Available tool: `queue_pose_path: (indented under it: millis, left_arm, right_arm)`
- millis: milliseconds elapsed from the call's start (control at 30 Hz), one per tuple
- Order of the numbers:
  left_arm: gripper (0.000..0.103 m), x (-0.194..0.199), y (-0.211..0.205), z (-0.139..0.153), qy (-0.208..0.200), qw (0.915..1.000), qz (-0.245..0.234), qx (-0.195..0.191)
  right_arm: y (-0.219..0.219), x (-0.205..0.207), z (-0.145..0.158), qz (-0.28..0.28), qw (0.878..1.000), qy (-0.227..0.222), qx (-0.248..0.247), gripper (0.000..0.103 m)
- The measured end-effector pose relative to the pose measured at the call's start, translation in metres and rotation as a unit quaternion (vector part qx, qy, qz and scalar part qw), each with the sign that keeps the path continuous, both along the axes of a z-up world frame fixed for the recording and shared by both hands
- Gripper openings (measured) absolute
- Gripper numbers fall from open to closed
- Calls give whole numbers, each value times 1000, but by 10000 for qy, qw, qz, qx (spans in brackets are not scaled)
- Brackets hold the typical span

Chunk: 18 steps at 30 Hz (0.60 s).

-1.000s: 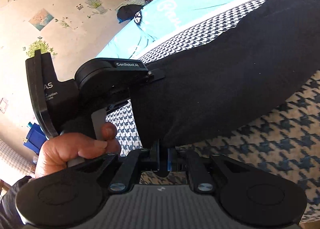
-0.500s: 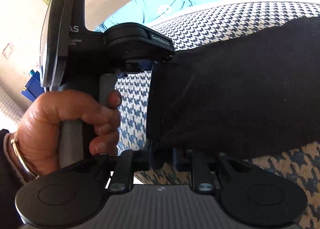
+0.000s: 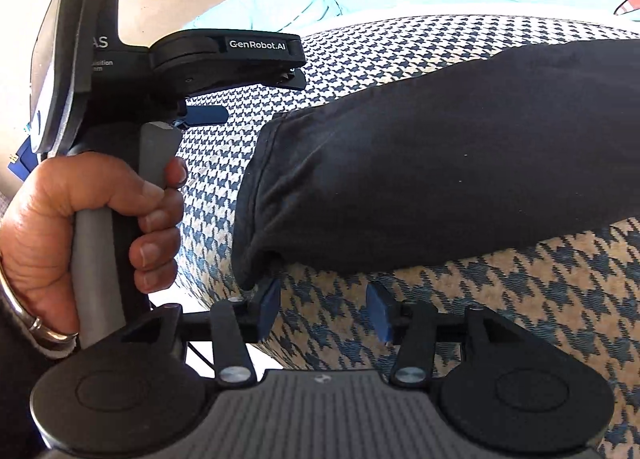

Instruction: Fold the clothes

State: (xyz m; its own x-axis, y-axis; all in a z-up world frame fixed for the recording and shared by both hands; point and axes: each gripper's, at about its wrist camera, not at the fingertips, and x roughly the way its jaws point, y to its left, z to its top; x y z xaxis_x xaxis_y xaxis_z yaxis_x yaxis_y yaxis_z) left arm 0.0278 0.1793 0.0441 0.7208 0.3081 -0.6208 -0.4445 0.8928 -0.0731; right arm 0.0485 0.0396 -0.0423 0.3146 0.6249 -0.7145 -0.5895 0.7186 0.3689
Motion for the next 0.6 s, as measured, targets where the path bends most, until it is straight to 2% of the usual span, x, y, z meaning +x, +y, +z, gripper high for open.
queue_pose_path:
  millis: [167,333,600]
  left_arm:
    - [91,-4,-17,4,-51,9999,-51,146]
    - [95,-4,-30,2,20,9997,-258,12]
    - [98,-2,-57,-6,208,9974,-679,79]
  right_arm:
    - [-12,6,2,-203,9997,-57,-157,51]
    - [-27,10,5,-317,9989,-139,-311,52]
    - [-45,10,12,-231,9971,-362,-626,54]
